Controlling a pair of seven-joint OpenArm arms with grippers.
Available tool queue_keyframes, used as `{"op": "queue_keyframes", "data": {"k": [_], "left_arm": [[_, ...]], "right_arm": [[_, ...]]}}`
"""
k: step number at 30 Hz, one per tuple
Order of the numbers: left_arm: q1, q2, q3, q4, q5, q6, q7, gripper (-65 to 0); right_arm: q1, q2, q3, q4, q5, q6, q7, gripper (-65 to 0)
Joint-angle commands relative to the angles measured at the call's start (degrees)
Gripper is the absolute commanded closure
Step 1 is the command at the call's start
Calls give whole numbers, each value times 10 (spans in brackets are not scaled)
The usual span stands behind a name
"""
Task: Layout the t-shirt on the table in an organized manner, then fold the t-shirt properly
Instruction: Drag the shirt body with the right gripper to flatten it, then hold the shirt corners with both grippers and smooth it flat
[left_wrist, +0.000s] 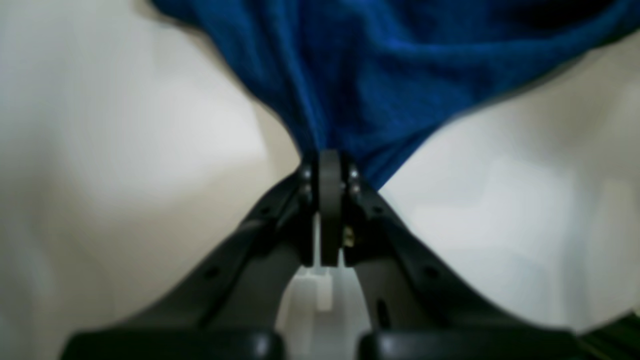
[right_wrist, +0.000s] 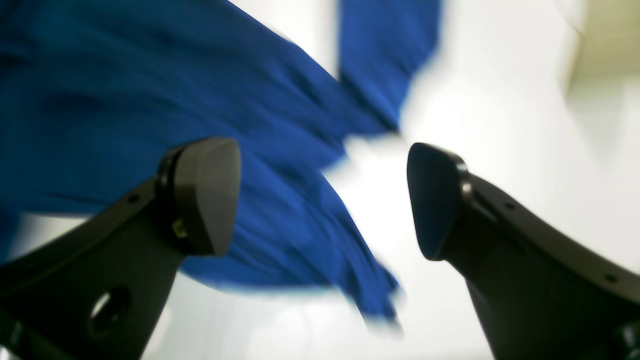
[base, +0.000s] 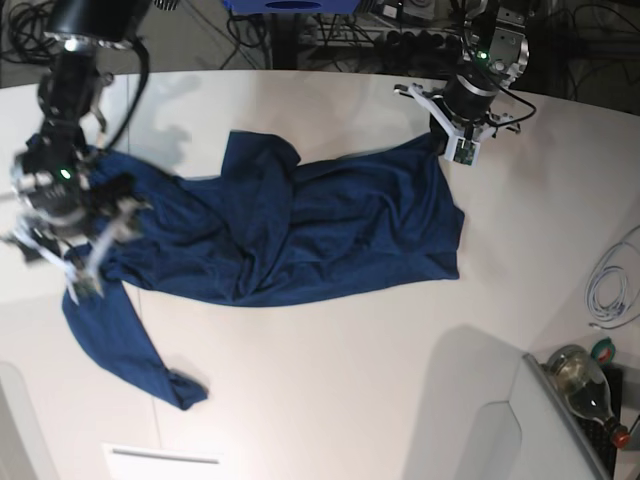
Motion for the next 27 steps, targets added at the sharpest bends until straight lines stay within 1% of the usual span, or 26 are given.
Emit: {"op": "queue_keyframes", "data": {"k": [1,3,5,8,11,13,14,15,16,19,20,21,22,23,25,27], "left_arm": [[4,-4,0,11,1,-2,-12,0],[4,-4,0,11,3,-2,-12,0],[4,-4,0,11,2,-2,-12,0],[4,-4,0,11,3,-2,-12,0],[4,-12,0,11,-1,-2,-12,0],[4,-15,0,11,-1,-2,-12,0],[4,-16,0,11,-1,-2,-12,0],[5,-18,0,11,0,-2,-12,0],[10,-24,-1,11,2,-2,-12,0],[22,-39,-1,22,-2,-1,-11,0],[29,-40,-2,29,-2,-1,-11,0],[36,-44,-11,39,-2,-1,-11,0],[45,-46,-27,51,-2,-1,-11,0],[53,-46,-43,60,-2,-2,-11,0],[67,-44,-77,88,-2,-3,-11,0],[81,-44,-100,116,-1,-3,-11,0]], "right_arm": [[-12,9,33,-1,9,4,15,-483],[-36,21,86,-42,10,6,50,-483],[-46,41,125,-94,10,7,90,-483],[-45,57,146,-156,10,7,110,-483],[-38,71,153,-200,10,7,132,-474],[-27,73,168,-221,10,7,150,-471],[-25,73,173,-229,10,7,153,-456],[-22,74,174,-233,10,7,154,-405],[-21,82,173,-235,10,7,152,-323],[-21,91,172,-233,10,7,151,-6],[-21,93,173,-225,10,7,148,0],[-22,93,171,-213,9,8,137,-11],[-23,93,171,-193,8,11,117,-21],[-24,93,171,-174,8,19,99,-18],[-20,93,171,-137,7,64,46,-9],[-8,95,171,-113,7,98,-6,-9]]}}
